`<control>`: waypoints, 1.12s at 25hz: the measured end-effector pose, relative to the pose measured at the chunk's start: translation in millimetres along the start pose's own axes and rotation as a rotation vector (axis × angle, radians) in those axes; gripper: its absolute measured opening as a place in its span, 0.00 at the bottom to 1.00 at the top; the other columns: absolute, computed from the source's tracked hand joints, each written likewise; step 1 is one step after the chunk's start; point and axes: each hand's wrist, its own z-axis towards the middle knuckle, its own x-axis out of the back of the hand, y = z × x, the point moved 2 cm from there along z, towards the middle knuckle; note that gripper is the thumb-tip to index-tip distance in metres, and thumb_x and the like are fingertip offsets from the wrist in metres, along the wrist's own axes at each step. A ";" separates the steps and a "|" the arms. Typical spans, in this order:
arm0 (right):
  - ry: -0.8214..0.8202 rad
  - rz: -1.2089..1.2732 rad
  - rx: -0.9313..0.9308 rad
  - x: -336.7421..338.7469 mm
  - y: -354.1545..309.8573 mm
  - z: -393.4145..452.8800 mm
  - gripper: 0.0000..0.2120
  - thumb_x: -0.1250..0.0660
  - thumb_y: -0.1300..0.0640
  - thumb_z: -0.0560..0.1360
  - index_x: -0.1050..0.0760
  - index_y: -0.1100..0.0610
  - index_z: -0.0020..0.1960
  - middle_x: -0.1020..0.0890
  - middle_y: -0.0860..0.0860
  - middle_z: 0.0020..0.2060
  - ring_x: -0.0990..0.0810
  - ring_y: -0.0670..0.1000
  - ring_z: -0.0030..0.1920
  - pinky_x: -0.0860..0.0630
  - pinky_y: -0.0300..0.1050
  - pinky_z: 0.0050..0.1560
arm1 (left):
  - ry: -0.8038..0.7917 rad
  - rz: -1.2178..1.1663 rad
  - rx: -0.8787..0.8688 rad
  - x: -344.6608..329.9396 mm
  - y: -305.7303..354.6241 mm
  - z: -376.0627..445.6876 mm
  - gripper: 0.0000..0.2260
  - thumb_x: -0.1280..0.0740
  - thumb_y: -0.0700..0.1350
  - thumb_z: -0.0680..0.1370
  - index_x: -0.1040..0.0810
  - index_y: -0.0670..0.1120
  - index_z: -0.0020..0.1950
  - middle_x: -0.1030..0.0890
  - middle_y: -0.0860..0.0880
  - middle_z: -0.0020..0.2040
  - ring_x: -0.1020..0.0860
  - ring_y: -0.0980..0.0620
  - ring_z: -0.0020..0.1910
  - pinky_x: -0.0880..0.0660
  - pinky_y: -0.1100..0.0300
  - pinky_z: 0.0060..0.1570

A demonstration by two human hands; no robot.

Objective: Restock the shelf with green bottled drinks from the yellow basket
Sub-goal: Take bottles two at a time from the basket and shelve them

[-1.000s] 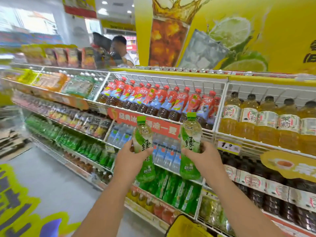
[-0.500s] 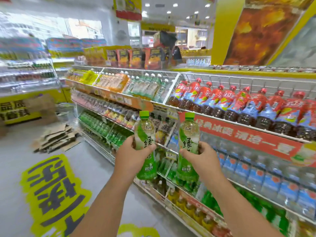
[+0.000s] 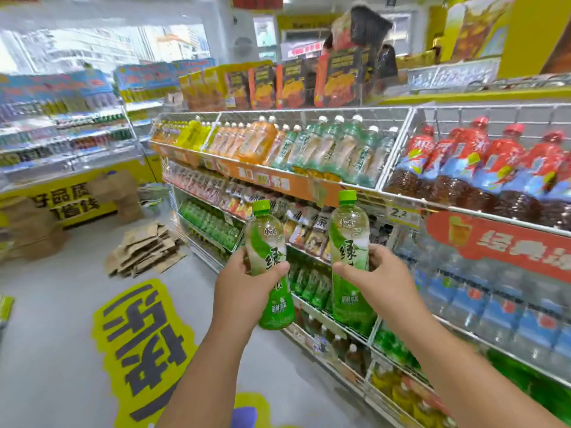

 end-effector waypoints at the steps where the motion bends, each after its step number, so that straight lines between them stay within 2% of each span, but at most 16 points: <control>1: -0.004 0.001 -0.002 -11.6 4.4 20.3 0.20 0.23 0.48 0.74 0.32 0.46 0.57 0.28 0.40 0.44 0.29 0.39 0.40 0.30 0.42 0.49 | 0.019 -0.003 0.008 -1.7 -6.0 16.7 0.25 0.20 0.56 0.66 0.21 0.59 0.61 0.15 0.60 0.53 0.16 0.57 0.52 0.20 0.51 0.52; 3: -0.030 0.003 -0.016 -36.1 7.2 57.0 0.20 0.23 0.47 0.74 0.30 0.47 0.58 0.26 0.39 0.45 0.26 0.40 0.43 0.29 0.41 0.49 | 0.053 0.007 0.044 -2.3 -16.9 49.4 0.28 0.19 0.56 0.65 0.22 0.58 0.63 0.15 0.61 0.53 0.17 0.58 0.52 0.20 0.49 0.55; 5: -0.048 -0.013 -0.031 -56.1 8.0 89.4 0.24 0.23 0.46 0.73 0.27 0.50 0.64 0.23 0.41 0.52 0.21 0.45 0.53 0.27 0.42 0.52 | 0.070 0.034 0.068 -2.6 -24.6 84.2 0.22 0.19 0.53 0.67 0.21 0.57 0.59 0.15 0.62 0.50 0.17 0.59 0.51 0.19 0.47 0.55; 6: -0.046 -0.029 -0.037 -63.2 5.7 102.2 0.27 0.23 0.45 0.72 0.27 0.50 0.67 0.22 0.43 0.54 0.21 0.48 0.57 0.27 0.42 0.53 | 0.069 0.043 0.070 -2.5 -25.8 101.6 0.21 0.19 0.53 0.68 0.20 0.57 0.57 0.15 0.61 0.50 0.17 0.59 0.51 0.20 0.47 0.56; 8: -0.039 -0.059 -0.041 -72.6 0.9 126.6 0.27 0.23 0.45 0.73 0.28 0.49 0.67 0.23 0.42 0.54 0.22 0.47 0.55 0.26 0.41 0.52 | 0.054 0.036 0.080 -3.0 -24.1 137.3 0.21 0.19 0.54 0.67 0.20 0.56 0.57 0.16 0.60 0.52 0.17 0.58 0.53 0.20 0.47 0.57; 11: 0.015 -0.104 -0.062 -84.7 -0.3 163.7 0.34 0.23 0.43 0.72 0.31 0.51 0.73 0.24 0.46 0.66 0.25 0.50 0.65 0.29 0.45 0.61 | 0.002 0.026 0.076 -5.3 -30.0 192.5 0.21 0.19 0.56 0.66 0.21 0.58 0.55 0.16 0.60 0.54 0.19 0.60 0.54 0.21 0.48 0.58; 13: 0.055 -0.095 -0.079 -94.5 -2.9 185.5 0.29 0.24 0.44 0.73 0.30 0.49 0.70 0.24 0.44 0.60 0.24 0.46 0.57 0.29 0.40 0.55 | -0.031 0.025 0.069 -6.8 -37.7 230.6 0.25 0.19 0.60 0.62 0.20 0.58 0.56 0.16 0.58 0.55 0.18 0.58 0.57 0.21 0.47 0.59; 14: 0.082 -0.085 -0.098 -101.2 -4.1 193.9 0.28 0.24 0.44 0.74 0.30 0.48 0.69 0.25 0.44 0.59 0.25 0.44 0.55 0.29 0.38 0.53 | -0.057 0.023 0.061 -7.6 -44.0 249.2 0.26 0.19 0.61 0.61 0.21 0.57 0.56 0.16 0.58 0.56 0.19 0.56 0.59 0.21 0.47 0.60; 16: 0.167 -0.081 -0.132 -120.5 0.0 213.5 0.33 0.24 0.43 0.74 0.32 0.51 0.74 0.26 0.46 0.67 0.26 0.49 0.65 0.30 0.43 0.59 | -0.158 0.017 0.040 -8.3 -55.0 289.0 0.24 0.18 0.58 0.65 0.23 0.56 0.55 0.18 0.59 0.57 0.20 0.57 0.60 0.23 0.50 0.60; 18: 0.249 -0.111 -0.160 -142.1 -1.4 227.8 0.37 0.25 0.42 0.74 0.34 0.52 0.77 0.29 0.49 0.74 0.29 0.52 0.71 0.30 0.47 0.63 | -0.230 0.019 0.027 -7.8 -64.3 326.6 0.29 0.19 0.62 0.63 0.24 0.56 0.59 0.19 0.58 0.60 0.21 0.56 0.61 0.23 0.47 0.63; 19: 0.288 -0.107 -0.178 -153.3 -2.5 232.6 0.38 0.25 0.42 0.74 0.35 0.53 0.77 0.29 0.49 0.75 0.29 0.52 0.71 0.30 0.47 0.63 | -0.265 0.042 0.014 -7.2 -67.9 344.9 0.31 0.20 0.64 0.62 0.23 0.57 0.61 0.18 0.57 0.61 0.21 0.54 0.62 0.23 0.45 0.63; 22: 0.415 -0.133 -0.230 -186.0 -9.7 244.8 0.41 0.24 0.42 0.73 0.37 0.53 0.79 0.31 0.50 0.76 0.32 0.54 0.75 0.31 0.53 0.69 | -0.384 0.046 -0.006 -2.5 -74.7 396.0 0.19 0.21 0.61 0.66 0.22 0.58 0.52 0.18 0.59 0.52 0.21 0.55 0.57 0.24 0.49 0.60; 23: 0.450 -0.128 -0.243 -194.0 -11.1 246.7 0.42 0.24 0.42 0.72 0.37 0.53 0.79 0.31 0.49 0.77 0.32 0.54 0.75 0.32 0.54 0.71 | -0.413 0.031 -0.010 -4.1 -76.5 409.2 0.18 0.20 0.60 0.67 0.23 0.59 0.51 0.19 0.60 0.51 0.21 0.56 0.55 0.24 0.50 0.59; 27: 0.578 -0.102 -0.314 -215.2 -8.7 245.5 0.43 0.23 0.42 0.72 0.37 0.54 0.79 0.31 0.50 0.76 0.31 0.54 0.75 0.32 0.52 0.71 | -0.592 -0.007 -0.059 -16.2 -85.2 438.4 0.20 0.21 0.57 0.69 0.24 0.56 0.57 0.19 0.61 0.51 0.22 0.61 0.52 0.26 0.59 0.47; 28: 0.598 -0.103 -0.339 -218.6 -6.6 242.5 0.42 0.23 0.42 0.72 0.36 0.54 0.79 0.30 0.51 0.76 0.31 0.54 0.74 0.31 0.52 0.71 | -0.619 -0.016 -0.059 -20.6 -89.2 441.0 0.22 0.21 0.57 0.69 0.23 0.55 0.59 0.19 0.60 0.52 0.21 0.60 0.53 0.25 0.59 0.48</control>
